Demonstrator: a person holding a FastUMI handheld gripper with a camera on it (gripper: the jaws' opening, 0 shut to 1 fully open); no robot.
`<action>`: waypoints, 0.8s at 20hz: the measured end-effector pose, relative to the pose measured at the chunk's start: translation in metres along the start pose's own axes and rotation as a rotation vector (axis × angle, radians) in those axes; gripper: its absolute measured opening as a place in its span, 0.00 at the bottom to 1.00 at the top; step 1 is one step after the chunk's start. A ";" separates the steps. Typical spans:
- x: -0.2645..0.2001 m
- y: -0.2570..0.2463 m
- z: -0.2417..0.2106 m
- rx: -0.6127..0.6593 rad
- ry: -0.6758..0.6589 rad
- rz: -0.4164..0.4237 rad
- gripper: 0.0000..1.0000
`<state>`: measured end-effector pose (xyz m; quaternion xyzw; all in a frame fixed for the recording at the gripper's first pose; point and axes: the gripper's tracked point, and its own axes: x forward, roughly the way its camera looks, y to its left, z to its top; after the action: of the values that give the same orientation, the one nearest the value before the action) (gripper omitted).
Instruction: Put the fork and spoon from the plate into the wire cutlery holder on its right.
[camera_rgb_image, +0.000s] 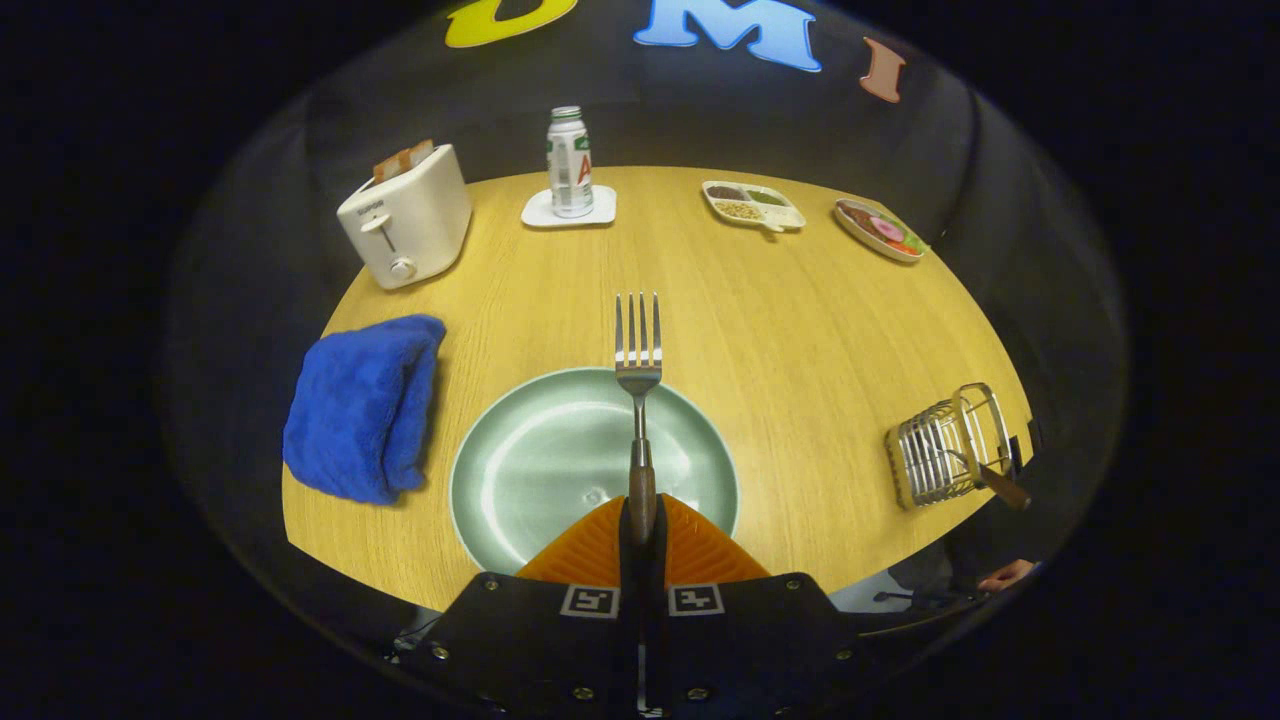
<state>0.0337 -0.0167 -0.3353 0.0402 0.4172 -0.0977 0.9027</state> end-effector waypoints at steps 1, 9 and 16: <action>-0.004 -0.013 0.006 0.021 -0.008 -0.021 0.04; -0.040 -0.119 0.020 0.206 -0.004 -0.213 0.04; -0.046 -0.179 -0.005 0.402 0.088 -0.295 0.04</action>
<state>-0.0373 -0.1839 -0.3019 0.1620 0.4296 -0.3077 0.8334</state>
